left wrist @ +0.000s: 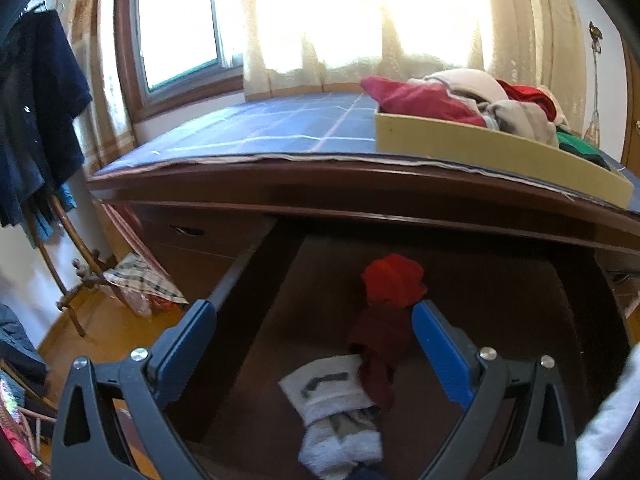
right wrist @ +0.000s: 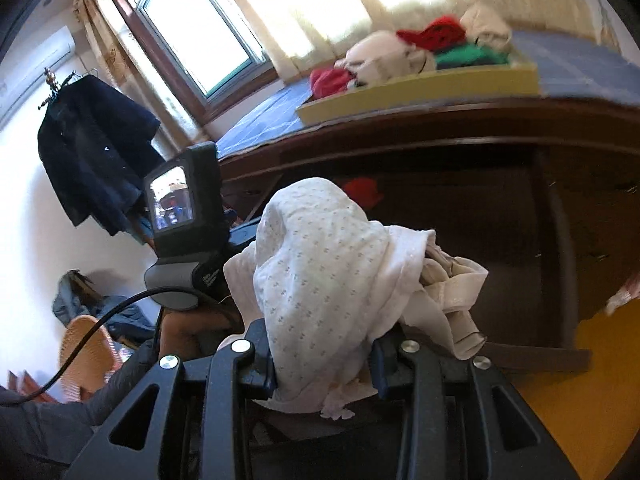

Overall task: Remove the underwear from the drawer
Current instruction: 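Lift the white dotted bra out of the drawer toward the beige tray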

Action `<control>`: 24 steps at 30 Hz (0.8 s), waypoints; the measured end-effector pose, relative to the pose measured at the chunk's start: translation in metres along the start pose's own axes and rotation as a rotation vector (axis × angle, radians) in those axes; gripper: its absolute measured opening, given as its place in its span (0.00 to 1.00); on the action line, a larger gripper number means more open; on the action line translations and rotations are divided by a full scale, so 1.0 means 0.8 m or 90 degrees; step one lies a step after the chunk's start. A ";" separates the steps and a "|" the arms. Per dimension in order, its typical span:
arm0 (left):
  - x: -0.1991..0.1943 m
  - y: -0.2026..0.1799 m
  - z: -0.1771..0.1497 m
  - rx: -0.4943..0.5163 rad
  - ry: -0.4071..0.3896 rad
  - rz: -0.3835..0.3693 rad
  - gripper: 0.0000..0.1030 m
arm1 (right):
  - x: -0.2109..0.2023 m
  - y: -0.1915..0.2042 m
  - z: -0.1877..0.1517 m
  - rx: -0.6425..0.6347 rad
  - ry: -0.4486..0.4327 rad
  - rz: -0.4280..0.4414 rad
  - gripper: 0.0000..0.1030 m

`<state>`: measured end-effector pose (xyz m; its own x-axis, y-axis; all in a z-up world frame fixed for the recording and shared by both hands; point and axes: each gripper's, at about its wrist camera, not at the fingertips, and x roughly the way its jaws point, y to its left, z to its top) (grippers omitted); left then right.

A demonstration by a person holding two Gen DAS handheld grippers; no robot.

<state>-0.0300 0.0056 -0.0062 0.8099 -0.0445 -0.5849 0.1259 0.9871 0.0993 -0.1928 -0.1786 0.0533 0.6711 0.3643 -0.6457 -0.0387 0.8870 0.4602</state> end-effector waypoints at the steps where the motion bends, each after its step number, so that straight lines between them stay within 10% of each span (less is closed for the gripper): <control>1: -0.002 0.002 0.001 0.003 -0.005 0.012 0.97 | 0.008 -0.002 0.003 0.004 0.004 0.004 0.36; 10: -0.033 0.072 0.023 -0.029 -0.068 0.138 0.97 | 0.074 0.022 0.007 0.001 0.128 0.113 0.36; 24: -0.028 0.054 0.024 -0.023 -0.054 0.062 0.97 | -0.080 0.002 0.042 0.013 -0.051 -0.044 0.36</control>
<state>-0.0316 0.0463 0.0269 0.8627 0.0406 -0.5041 0.0245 0.9923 0.1218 -0.2105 -0.2100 0.1159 0.7286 0.2773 -0.6262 0.0251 0.9029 0.4291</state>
